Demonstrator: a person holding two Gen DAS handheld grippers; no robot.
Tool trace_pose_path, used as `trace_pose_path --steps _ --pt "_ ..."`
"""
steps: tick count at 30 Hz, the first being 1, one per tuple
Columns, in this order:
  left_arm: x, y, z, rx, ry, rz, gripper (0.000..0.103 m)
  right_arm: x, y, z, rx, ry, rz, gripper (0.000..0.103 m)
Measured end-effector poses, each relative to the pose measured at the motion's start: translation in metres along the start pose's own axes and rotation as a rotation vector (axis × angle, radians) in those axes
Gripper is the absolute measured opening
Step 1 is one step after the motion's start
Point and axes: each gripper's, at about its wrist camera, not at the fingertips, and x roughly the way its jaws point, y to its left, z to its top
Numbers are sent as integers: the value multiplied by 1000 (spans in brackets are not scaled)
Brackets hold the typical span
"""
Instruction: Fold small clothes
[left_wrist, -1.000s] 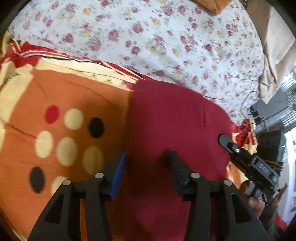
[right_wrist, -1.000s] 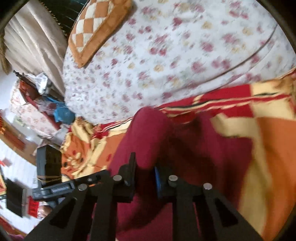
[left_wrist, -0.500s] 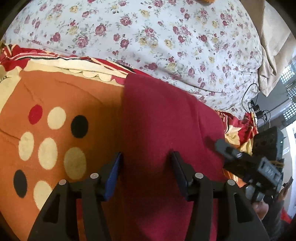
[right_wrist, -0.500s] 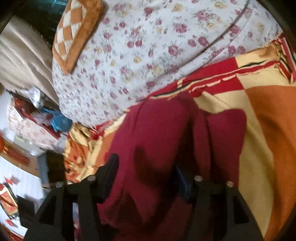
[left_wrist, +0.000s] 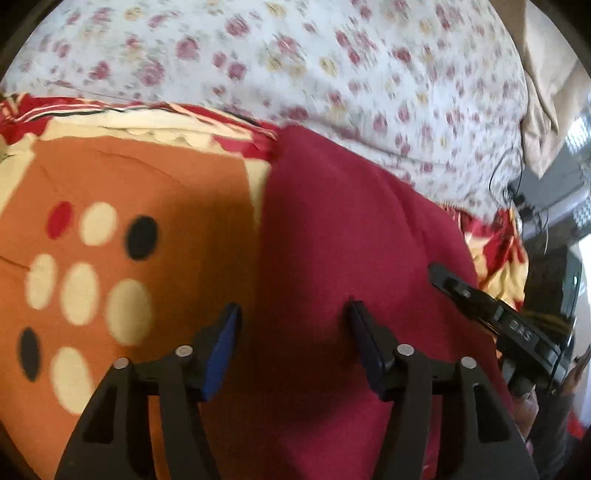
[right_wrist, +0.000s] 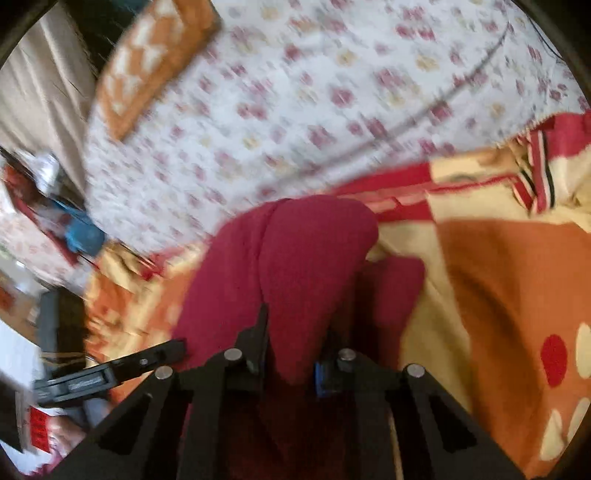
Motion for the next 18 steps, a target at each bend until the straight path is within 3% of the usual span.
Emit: trace_pose_path --steps 3,8,10,12,14,18 --pt "3 -2 -1 -9 -11 8 46 2 -6 -2 23 -13 0 18" --pt "-2 -15 -3 51 -36 75 44 -13 -1 0 49 -4 -34 34" --pt "-3 -18 -5 64 -50 92 44 -24 8 -4 25 -7 -53 44" --pt "-3 -19 -5 65 -57 100 44 -34 18 -11 3 -5 -52 64" --pt "-4 -19 -6 69 -62 106 45 -42 25 -24 2 21 -51 73" --pt "-6 -24 -9 99 -80 142 44 -59 35 -46 -34 18 -39 72"
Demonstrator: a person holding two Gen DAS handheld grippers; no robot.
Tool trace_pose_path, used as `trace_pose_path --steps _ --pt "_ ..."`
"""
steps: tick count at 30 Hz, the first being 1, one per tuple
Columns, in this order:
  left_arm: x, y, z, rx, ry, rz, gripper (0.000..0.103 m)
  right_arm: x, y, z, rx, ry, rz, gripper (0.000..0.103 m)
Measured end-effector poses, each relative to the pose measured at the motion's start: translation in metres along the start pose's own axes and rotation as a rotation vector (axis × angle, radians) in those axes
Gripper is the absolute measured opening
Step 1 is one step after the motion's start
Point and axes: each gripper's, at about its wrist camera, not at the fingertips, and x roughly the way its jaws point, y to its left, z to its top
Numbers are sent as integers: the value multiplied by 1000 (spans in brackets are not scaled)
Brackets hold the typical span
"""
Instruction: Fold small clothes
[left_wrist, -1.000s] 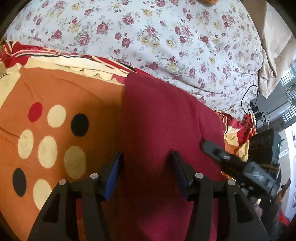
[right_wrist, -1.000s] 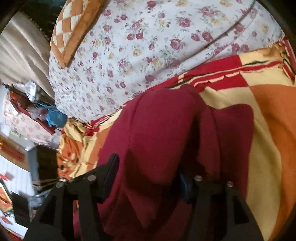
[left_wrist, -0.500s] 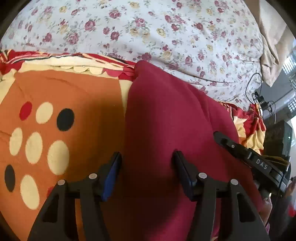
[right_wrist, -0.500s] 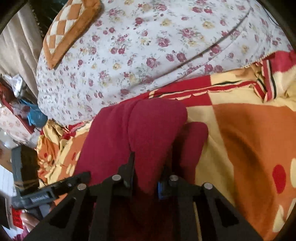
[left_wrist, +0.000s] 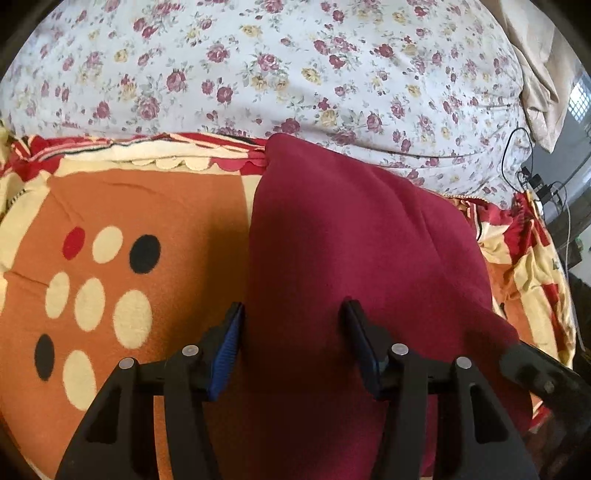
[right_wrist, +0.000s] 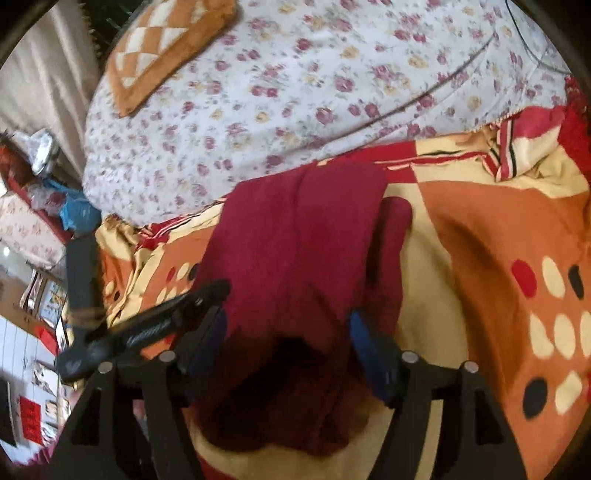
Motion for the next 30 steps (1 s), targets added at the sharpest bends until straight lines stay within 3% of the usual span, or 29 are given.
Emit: trace_pose_path --steps 7,8,10,11,17,23,25,26,28,30 --pt "0 -2 -2 5 -9 17 44 -17 12 -19 -14 -15 76 72" --pt "0 -2 -3 7 -10 21 44 -10 16 -21 -42 -2 60 67" --pt "-3 -3 -3 11 -2 23 44 3 17 -27 -72 23 24 17" --pt "-7 -3 -3 13 11 20 44 7 12 -30 -44 45 36 6" --pt "-27 -5 -11 39 24 -10 46 -8 -3 -52 -64 57 -15 5" --pt "-14 -11 -23 57 -5 15 49 -8 -13 -56 -16 79 26 7" --pt "-15 -11 -22 61 -4 16 49 -20 -19 -47 33 85 39 15" --pt "-14 -11 -21 61 -4 16 49 -28 -21 -41 51 72 40 24" --pt "-14 -11 -21 57 -4 17 49 -43 -21 -28 52 -1 18 35" --pt "-14 -12 -21 51 -4 16 49 -45 -18 -16 40 -62 -58 63"
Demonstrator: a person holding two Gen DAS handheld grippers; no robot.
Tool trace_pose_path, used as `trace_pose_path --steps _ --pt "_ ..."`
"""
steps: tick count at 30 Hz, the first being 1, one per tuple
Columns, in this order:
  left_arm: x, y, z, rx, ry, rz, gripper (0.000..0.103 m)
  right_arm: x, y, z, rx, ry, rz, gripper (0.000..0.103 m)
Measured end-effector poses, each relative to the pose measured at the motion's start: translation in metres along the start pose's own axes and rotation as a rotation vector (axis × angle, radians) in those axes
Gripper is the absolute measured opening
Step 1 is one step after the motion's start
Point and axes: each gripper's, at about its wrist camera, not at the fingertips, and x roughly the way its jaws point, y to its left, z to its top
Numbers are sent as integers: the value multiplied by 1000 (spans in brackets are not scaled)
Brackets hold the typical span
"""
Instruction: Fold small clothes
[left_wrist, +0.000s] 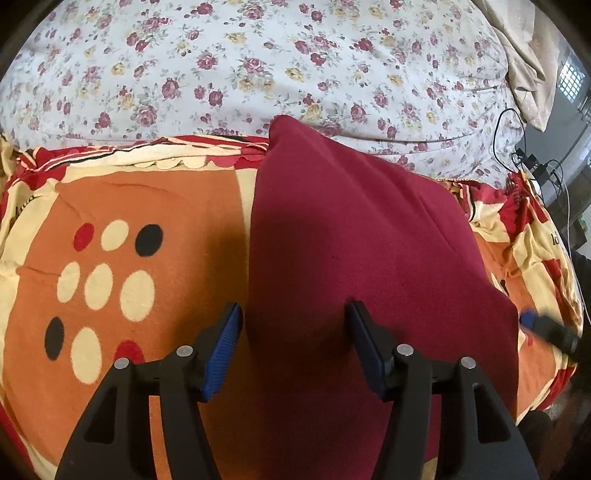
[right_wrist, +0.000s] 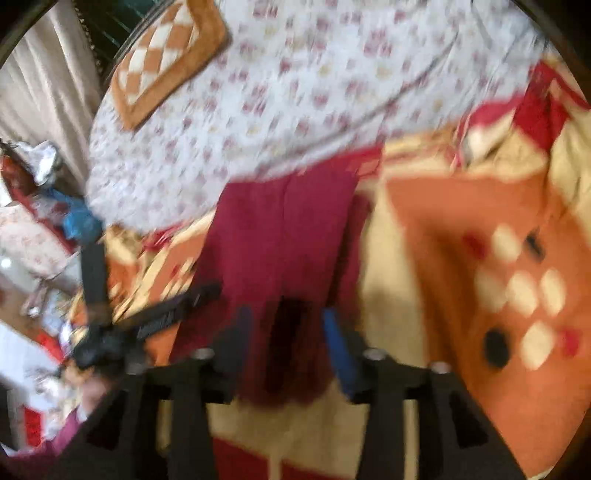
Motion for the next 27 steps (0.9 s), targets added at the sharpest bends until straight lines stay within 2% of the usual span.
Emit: trace_pose_path --steps 2,5,8,10,12,15,21,24,27 --pt "1 -1 0 -1 -1 4 49 14 3 13 -4 1 -65 72" --pt "3 -2 0 10 -1 8 49 53 4 26 2 65 -40 69" --pt "3 -1 1 9 1 3 49 74 -1 28 19 82 -42 34" --pt "4 0 1 8 3 -6 50 70 -7 24 30 39 -1 23" --pt "6 1 1 3 3 -17 54 66 -10 17 5 10 -16 19" --pt "8 3 0 -17 3 -26 60 75 -19 7 6 12 -45 18" --pt "8 5 2 -28 17 -27 61 66 -5 15 -36 16 -77 18" --pt "7 4 1 -24 13 -22 61 63 -7 15 8 9 -44 19" --pt "7 5 2 -27 22 -26 61 63 -11 14 32 5 -13 27"
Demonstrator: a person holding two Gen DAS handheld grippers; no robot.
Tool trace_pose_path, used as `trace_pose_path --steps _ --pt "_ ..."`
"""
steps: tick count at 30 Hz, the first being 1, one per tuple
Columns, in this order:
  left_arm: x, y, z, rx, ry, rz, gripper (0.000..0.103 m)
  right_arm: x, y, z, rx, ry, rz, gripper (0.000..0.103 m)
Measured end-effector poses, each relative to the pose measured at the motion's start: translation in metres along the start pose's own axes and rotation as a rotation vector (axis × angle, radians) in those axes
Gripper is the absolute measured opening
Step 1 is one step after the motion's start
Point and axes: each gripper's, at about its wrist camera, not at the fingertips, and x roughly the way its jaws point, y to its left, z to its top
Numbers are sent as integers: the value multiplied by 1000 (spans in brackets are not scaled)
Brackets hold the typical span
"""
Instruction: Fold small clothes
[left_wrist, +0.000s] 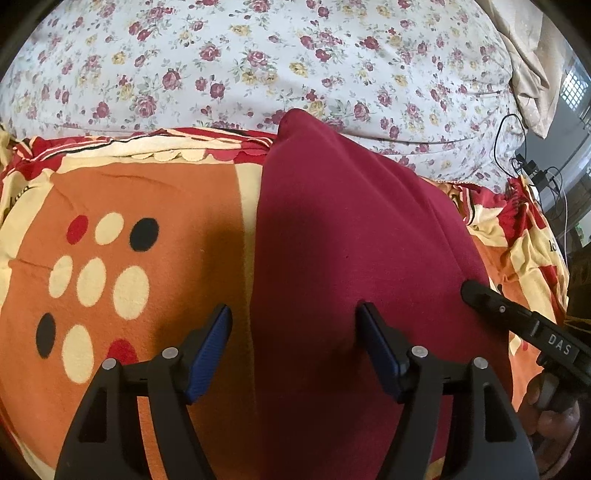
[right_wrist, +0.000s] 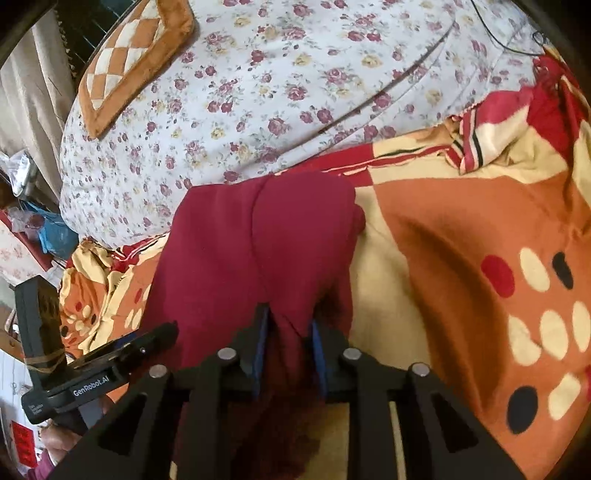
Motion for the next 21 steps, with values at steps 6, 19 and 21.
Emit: trace_pose_path --steps 6,19,21 --pt "3 6 10 -15 43 -37 61 -4 -3 3 13 -8 -8 64" --pt "36 10 34 15 136 -198 73 40 -23 17 48 69 71 83" --pt "42 14 36 -11 147 -226 75 46 -26 18 65 62 114 83"
